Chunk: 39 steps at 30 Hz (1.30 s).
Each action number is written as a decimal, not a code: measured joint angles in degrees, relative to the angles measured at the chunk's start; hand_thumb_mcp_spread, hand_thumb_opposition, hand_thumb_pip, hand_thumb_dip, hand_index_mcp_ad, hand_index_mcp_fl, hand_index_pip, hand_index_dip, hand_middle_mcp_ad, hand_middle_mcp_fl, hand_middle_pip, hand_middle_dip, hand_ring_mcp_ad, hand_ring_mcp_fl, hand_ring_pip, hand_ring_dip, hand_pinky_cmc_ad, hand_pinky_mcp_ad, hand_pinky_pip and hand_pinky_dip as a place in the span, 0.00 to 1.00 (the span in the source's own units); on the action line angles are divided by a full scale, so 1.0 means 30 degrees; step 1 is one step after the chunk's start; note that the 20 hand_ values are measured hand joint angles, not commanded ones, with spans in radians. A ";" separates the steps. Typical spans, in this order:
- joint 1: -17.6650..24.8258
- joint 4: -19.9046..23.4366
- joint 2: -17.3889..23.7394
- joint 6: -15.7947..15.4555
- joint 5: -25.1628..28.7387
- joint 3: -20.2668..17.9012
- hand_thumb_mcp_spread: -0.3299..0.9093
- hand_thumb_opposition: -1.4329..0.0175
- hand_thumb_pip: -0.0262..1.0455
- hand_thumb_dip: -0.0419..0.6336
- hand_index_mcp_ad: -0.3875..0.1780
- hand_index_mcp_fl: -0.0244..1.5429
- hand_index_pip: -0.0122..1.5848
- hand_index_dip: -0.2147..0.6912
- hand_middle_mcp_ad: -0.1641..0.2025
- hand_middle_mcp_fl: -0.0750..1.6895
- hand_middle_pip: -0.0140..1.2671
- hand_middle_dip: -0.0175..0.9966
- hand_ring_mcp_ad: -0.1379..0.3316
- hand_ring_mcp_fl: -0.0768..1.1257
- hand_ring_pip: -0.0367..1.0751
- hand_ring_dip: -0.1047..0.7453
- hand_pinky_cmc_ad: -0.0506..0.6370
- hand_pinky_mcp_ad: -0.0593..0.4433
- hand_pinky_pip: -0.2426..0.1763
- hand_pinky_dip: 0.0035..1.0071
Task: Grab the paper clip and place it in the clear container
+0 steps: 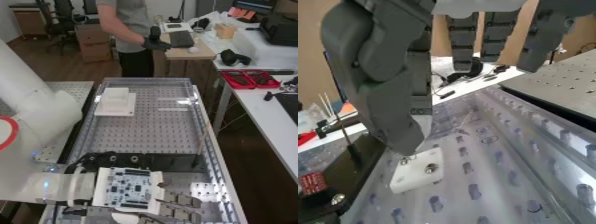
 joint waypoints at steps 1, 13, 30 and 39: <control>-0.0008 0.0123 0.0062 0.0183 0.0044 -0.0071 0.62 0.32 0.64 0.50 0.36 0.38 0.91 0.32 0.72 0.09 0.12 0.19 0.54 0.06 0.12 0.25 0.53 0.64 0.52 0.19; 0.0081 0.2806 0.2251 0.2204 0.0055 -0.1799 0.63 0.32 0.60 0.50 0.36 0.40 0.88 0.32 0.71 0.12 0.12 0.19 0.54 0.06 0.12 0.25 0.53 0.65 0.55 0.19; 0.2973 0.6818 0.7196 0.3479 0.0497 -0.5903 0.64 0.31 0.60 0.51 0.35 0.42 0.87 0.32 0.70 0.12 0.12 0.19 0.54 0.08 0.12 0.25 0.55 0.65 0.55 0.19; 0.5790 0.6913 0.8545 0.2594 0.1899 -0.7077 0.64 0.31 0.60 0.51 0.35 0.42 0.87 0.32 0.69 0.12 0.12 0.19 0.54 0.08 0.12 0.25 0.55 0.64 0.55 0.19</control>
